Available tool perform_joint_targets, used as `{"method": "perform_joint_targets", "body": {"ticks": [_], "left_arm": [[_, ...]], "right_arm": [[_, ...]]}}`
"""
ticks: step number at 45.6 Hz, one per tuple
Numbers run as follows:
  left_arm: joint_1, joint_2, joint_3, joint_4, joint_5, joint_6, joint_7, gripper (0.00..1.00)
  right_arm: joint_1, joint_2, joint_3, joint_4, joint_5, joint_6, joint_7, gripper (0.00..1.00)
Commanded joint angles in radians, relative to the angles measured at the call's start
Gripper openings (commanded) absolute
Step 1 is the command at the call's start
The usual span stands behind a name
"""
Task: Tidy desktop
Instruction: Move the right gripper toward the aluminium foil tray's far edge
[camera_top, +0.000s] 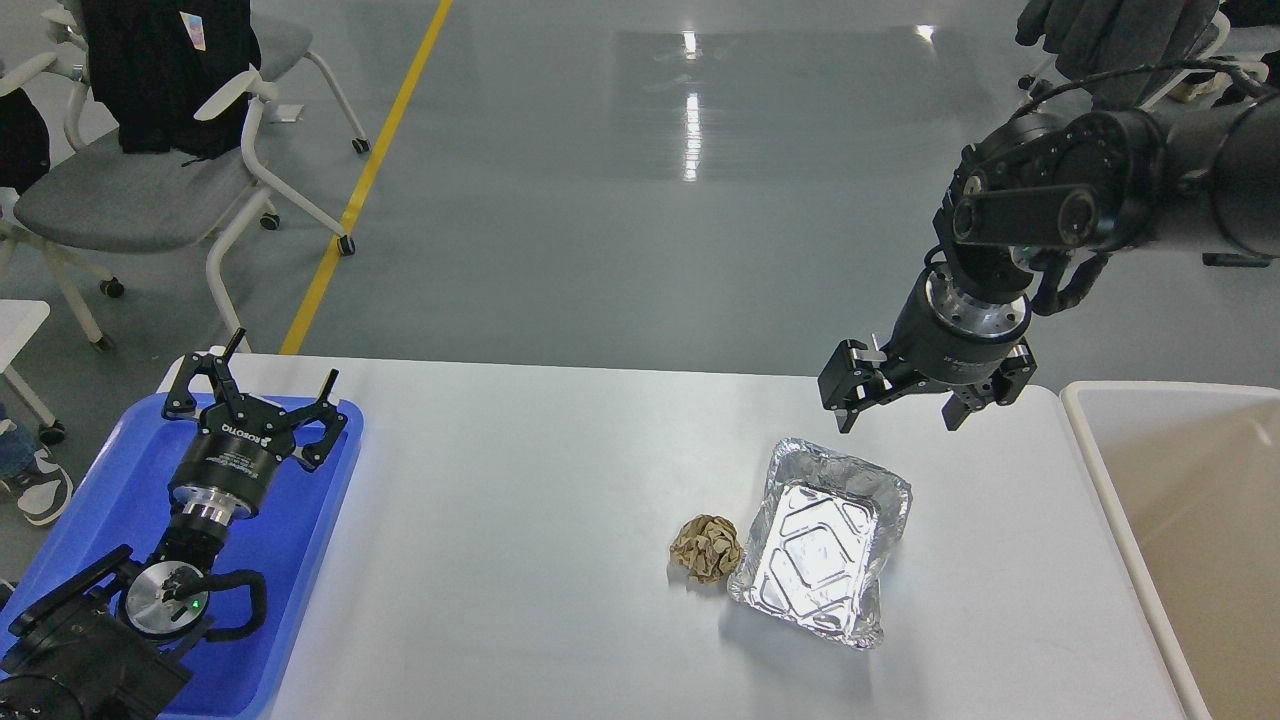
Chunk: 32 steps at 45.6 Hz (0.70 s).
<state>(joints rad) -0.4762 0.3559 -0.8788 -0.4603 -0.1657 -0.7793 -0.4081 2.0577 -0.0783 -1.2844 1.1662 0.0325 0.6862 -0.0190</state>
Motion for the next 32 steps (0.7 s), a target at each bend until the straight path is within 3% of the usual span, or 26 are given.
{"method": "perform_joint_targets", "body": {"ticks": [1,32], "left_arm": [[-0.001,0.000,0.000,0.000,0.000,0.000,0.000,0.99],[-0.001,0.000,0.000,0.000,0.000,0.000,-0.001,0.99]], "right_arm": [[-0.016,-0.001,0.000,-0.010,-0.005,-0.002,-0.001,1.00],[-0.030,-0.164,0.011,-0.008,-0.003,-0.008,-0.001,1.00]]}}
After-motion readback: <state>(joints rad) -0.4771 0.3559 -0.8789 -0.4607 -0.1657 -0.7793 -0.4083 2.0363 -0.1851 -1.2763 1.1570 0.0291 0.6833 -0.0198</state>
